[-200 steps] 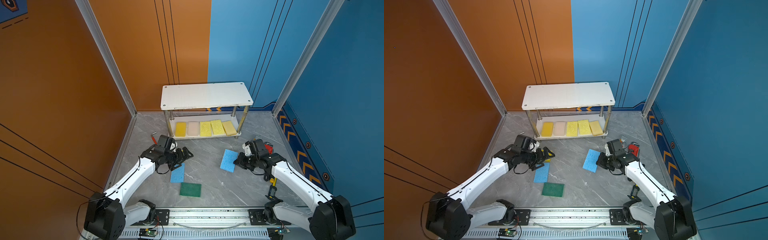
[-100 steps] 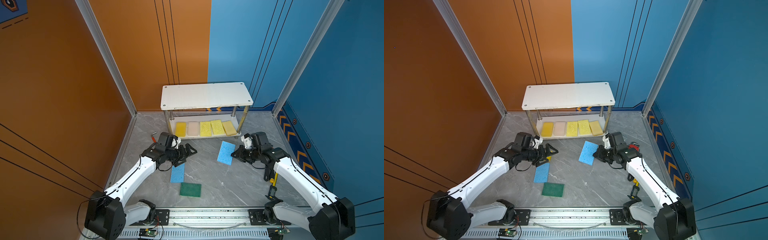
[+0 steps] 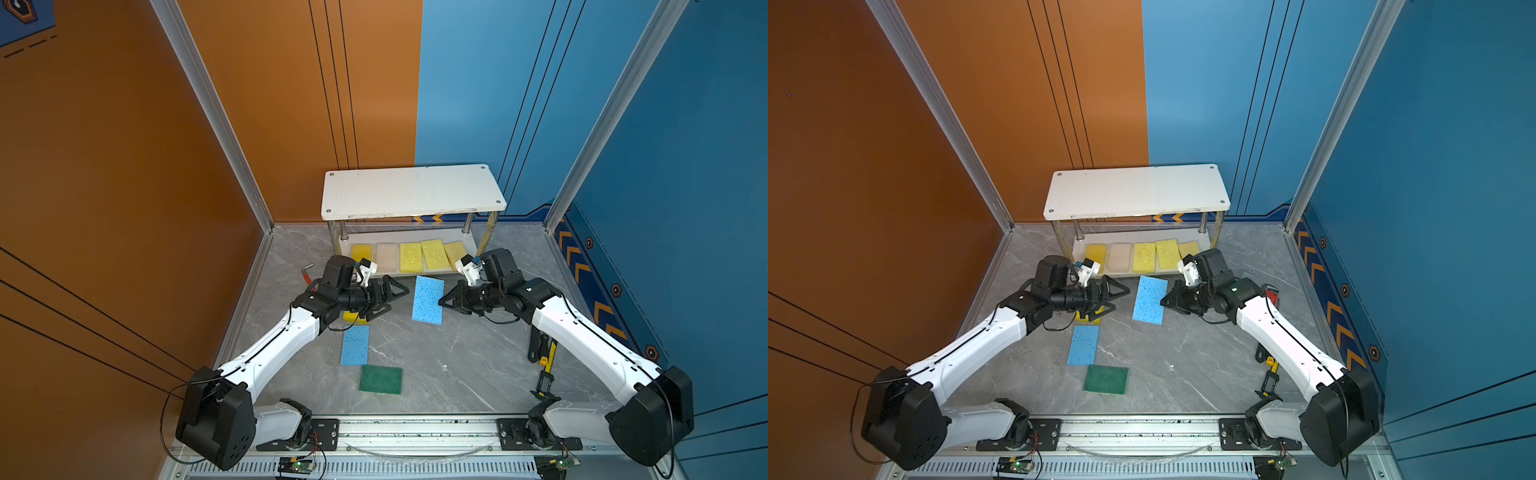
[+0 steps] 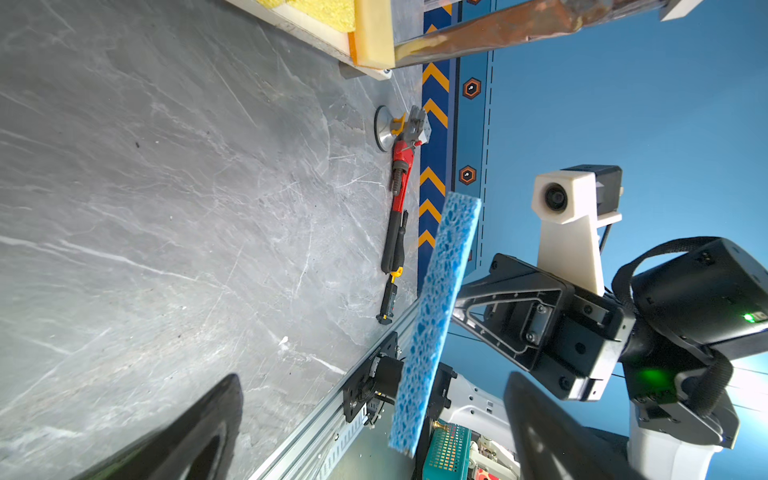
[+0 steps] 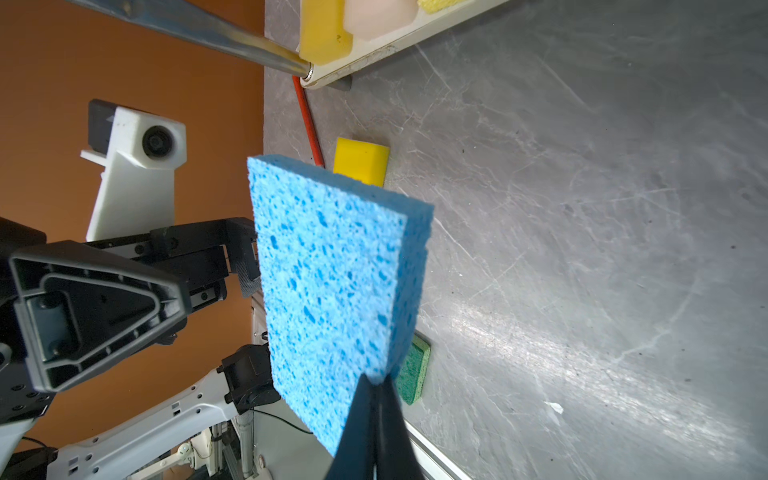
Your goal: Place and organize the cleaning sponges onto the shelf
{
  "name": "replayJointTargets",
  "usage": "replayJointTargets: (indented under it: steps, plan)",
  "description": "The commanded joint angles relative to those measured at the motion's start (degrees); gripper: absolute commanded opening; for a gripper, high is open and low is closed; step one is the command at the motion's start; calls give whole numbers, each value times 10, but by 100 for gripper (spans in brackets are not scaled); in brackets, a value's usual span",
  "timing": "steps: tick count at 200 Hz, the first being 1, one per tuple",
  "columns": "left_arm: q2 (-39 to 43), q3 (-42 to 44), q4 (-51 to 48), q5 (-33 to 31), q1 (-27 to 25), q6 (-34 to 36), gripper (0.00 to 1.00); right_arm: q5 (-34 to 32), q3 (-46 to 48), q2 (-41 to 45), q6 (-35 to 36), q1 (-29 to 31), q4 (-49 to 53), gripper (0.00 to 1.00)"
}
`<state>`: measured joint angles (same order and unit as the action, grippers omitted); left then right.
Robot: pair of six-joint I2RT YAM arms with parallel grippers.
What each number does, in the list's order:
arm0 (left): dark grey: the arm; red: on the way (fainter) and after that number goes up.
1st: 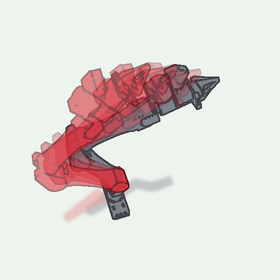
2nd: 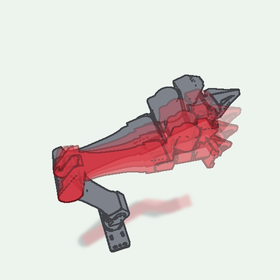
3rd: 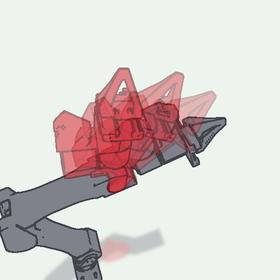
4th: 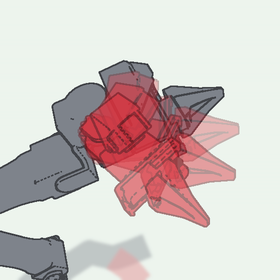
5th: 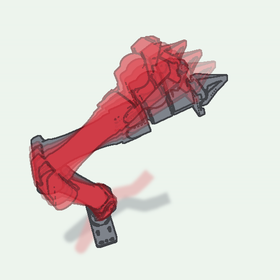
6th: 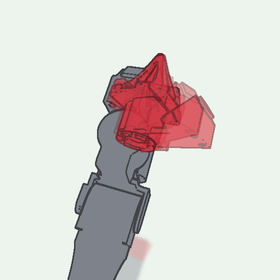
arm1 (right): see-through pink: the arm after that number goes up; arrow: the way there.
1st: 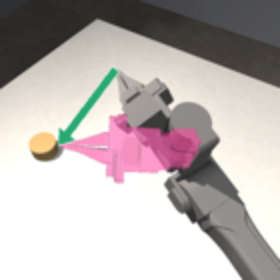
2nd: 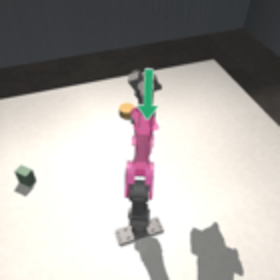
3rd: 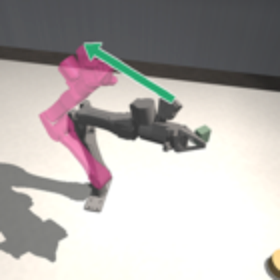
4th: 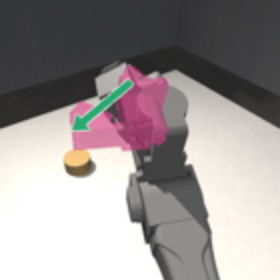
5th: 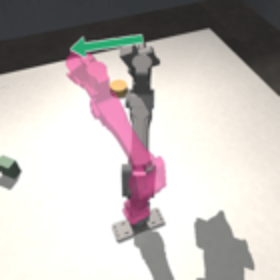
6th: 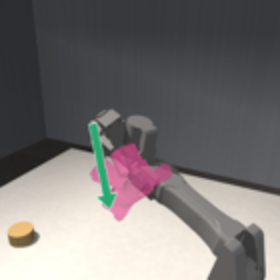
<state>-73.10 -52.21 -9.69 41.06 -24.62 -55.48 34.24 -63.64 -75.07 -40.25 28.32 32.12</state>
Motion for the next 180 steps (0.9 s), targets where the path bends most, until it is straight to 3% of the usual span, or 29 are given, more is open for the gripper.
replayJointTargets:
  steps: [1,73,80,101,134,180]
  plan:
    - [2,-8,18,12,-6,-6,96,11,-25,-12,12,16,10,0]
    - [9,4,59,9,-22,-27,87,27,-63,-56,16,65,9,0]
    - [10,5,62,8,-23,-29,79,26,-65,-59,16,68,9,0]
    - [14,8,63,7,-24,-30,68,26,-71,-67,15,72,8,0]
    - [21,13,64,1,-22,-31,35,31,-78,-75,15,74,6,0]
    - [21,21,67,1,-19,-33,21,35,-78,-79,14,74,1,0]
